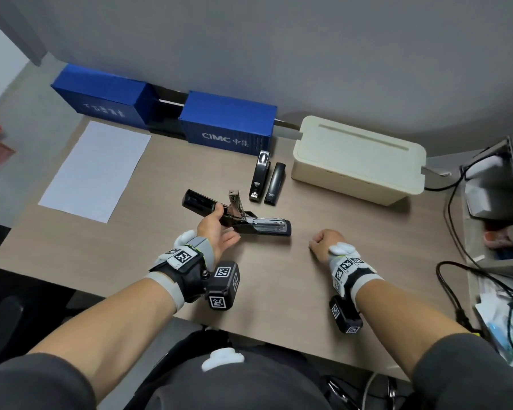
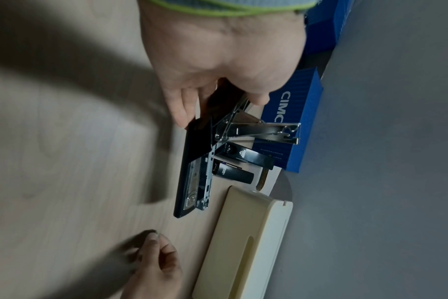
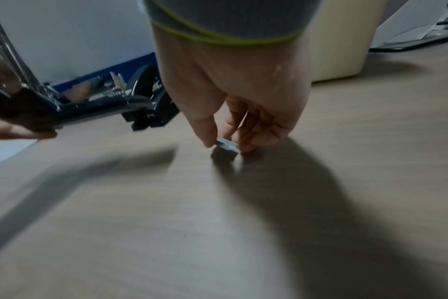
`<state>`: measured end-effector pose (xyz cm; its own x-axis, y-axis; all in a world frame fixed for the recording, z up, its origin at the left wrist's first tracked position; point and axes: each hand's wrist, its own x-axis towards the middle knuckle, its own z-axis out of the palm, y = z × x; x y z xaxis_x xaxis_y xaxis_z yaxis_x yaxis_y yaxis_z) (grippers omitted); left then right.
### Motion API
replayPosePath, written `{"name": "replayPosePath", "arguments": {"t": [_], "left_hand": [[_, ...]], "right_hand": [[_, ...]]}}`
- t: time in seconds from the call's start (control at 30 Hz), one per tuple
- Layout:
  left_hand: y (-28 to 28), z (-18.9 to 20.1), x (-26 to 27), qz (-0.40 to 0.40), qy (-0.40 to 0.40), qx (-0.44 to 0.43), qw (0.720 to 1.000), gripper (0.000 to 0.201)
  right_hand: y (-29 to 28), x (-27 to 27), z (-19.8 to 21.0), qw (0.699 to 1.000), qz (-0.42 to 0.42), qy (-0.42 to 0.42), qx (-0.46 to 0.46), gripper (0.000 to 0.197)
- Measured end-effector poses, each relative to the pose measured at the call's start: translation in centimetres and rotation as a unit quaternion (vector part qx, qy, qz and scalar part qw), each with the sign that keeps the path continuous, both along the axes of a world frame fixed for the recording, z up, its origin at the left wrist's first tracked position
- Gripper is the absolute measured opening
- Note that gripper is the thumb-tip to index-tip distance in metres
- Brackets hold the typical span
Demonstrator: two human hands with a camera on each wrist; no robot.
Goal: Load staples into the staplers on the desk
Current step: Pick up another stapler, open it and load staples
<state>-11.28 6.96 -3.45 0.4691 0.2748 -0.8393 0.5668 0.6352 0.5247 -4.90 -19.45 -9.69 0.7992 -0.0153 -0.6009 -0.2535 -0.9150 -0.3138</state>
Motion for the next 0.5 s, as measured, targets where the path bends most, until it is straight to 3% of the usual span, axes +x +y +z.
{"name": "replayPosePath", "arguments": {"t": [0.17,0.33,0.5], "left_hand": [[0.0,0.9,0.5,0.000,-0.007,0.013,1.000,0.047],[-0.3,2.0,1.2,0.004,-0.019,0.010,1.000,0.052],[-0.4,3.1,1.7,0.009,-0.032,0.010,0.999,0.054]], "right_hand": [[0.8,1.4,2.0,0.998,0.001,-0.035,0.057,0.021],[2.7,2.8,4.8,0.974,-0.034,-0.079,0.209,0.014],[4.1,3.5,7.7,0.968,0.018,-0.090,0.234,0.016]]}}
